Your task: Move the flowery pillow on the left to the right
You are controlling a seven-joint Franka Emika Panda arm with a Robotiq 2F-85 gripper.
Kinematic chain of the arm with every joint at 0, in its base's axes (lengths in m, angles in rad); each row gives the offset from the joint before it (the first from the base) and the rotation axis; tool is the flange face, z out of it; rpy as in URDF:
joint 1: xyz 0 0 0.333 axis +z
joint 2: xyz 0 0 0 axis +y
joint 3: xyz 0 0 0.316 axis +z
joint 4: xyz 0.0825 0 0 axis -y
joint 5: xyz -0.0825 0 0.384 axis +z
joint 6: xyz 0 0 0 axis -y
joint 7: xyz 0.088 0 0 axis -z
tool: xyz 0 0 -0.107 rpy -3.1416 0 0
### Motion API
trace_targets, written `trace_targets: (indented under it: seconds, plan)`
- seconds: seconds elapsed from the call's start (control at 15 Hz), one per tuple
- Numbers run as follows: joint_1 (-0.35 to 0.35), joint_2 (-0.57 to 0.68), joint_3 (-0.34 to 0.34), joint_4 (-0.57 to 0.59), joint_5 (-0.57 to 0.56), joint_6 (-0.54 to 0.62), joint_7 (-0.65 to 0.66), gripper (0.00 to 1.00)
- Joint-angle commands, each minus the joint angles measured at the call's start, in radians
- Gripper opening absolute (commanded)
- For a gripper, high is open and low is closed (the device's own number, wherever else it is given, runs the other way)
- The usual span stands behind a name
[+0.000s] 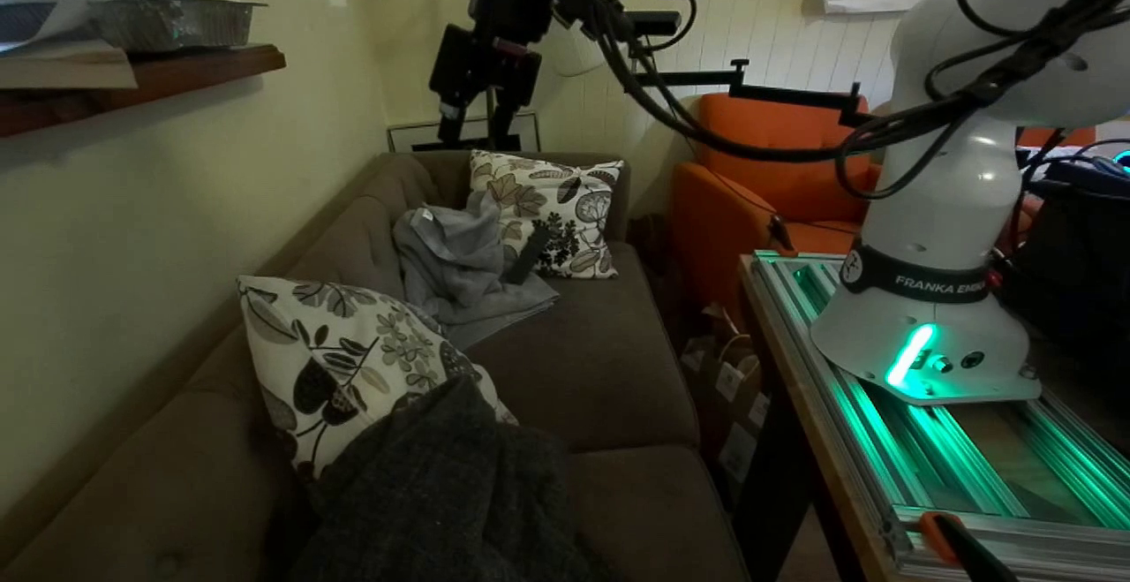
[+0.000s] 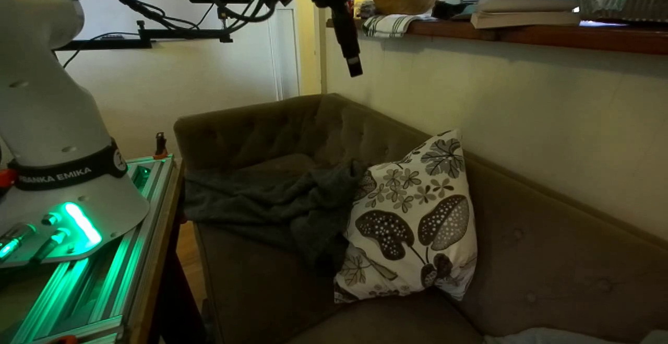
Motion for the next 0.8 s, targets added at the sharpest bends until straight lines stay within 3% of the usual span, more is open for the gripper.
trace_targets:
  seconds: [0.0,0.27,0.53,0.73]
  plan:
    - [0.014,0.039,-0.016,0.027,-0.011,-0.001,0.006,1.00]
    - [0.015,0.083,-0.016,0.065,-0.012,-0.001,0.005,1.00]
    - [0.024,0.293,0.011,0.087,-0.009,0.297,0.067,1.00]
    - [0.013,0.449,0.034,0.156,-0.062,0.426,0.144,1.00]
